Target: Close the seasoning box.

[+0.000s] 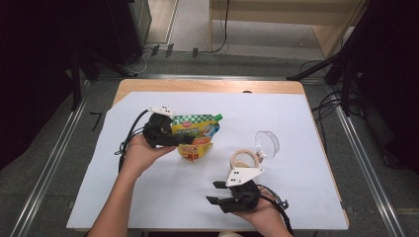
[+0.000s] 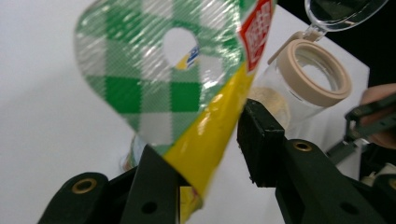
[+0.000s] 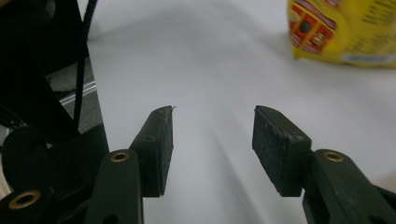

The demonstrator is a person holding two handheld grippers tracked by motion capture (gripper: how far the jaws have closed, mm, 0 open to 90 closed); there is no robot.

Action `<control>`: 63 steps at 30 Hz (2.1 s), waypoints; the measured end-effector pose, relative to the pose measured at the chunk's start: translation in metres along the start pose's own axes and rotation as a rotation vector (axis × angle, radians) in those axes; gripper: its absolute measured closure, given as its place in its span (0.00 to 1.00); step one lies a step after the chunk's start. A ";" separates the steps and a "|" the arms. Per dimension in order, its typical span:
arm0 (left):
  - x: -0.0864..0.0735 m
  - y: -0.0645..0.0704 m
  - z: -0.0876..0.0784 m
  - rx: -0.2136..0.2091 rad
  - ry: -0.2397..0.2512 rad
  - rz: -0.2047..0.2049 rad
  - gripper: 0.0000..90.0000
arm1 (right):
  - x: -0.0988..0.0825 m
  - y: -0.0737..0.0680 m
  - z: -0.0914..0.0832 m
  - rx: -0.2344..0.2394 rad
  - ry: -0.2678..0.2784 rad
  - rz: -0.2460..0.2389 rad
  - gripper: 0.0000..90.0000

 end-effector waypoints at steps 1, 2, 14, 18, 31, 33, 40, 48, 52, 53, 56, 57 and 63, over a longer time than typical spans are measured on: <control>0.000 0.000 0.000 0.004 0.002 0.004 0.80 | 0.003 -0.002 0.003 0.008 0.002 -0.003 0.55; 0.000 0.000 0.000 0.005 0.003 0.005 0.81 | 0.007 -0.003 0.008 0.015 0.010 -0.008 0.55; 0.000 0.001 -0.003 0.036 0.019 -0.001 1.00 | 0.005 -0.010 0.033 -0.009 0.039 0.009 0.55; 0.004 0.006 -0.009 0.023 -0.006 0.007 1.00 | 0.002 -0.009 0.035 -0.026 0.036 0.003 0.55; 0.020 0.040 -0.042 -0.110 -0.013 0.065 1.00 | -0.004 -0.002 0.036 -0.079 0.034 0.021 0.57; 0.023 0.048 -0.045 -0.119 -0.015 0.077 1.00 | -0.004 0.000 0.036 -0.093 0.041 0.030 0.61; 0.031 0.077 -0.058 -0.188 -0.020 0.123 1.00 | -0.004 0.003 0.037 -0.113 0.067 0.075 0.76; 0.034 0.098 -0.062 -0.284 -0.052 0.140 1.00 | -0.002 0.004 0.035 -0.175 0.121 0.113 0.87; 0.033 0.099 -0.054 -0.322 -0.080 0.121 1.00 | -0.003 0.007 0.033 -0.188 0.157 0.119 0.83; 0.033 0.098 -0.052 -0.337 -0.079 0.107 1.00 | -0.003 0.007 0.033 -0.184 0.167 0.109 0.81; 0.033 0.095 -0.047 -0.344 -0.069 0.087 1.00 | -0.002 0.002 0.034 -0.185 0.179 0.062 0.81; 0.033 0.094 -0.046 -0.354 -0.063 0.079 1.00 | -0.002 0.000 0.034 -0.201 0.179 0.039 0.81; 0.034 0.091 -0.044 -0.322 -0.039 0.073 0.99 | -0.002 -0.009 0.034 -0.191 0.172 -0.020 0.81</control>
Point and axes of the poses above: each handheld gripper's, and its own axes: z roughly forward along the jaws, x roughly out of its top, y roughly to its right, the point moved 1 cm from there along z, roughly forward along the jaws, and after that the axes turned 5 degrees about -x, right-handed, at the moved point
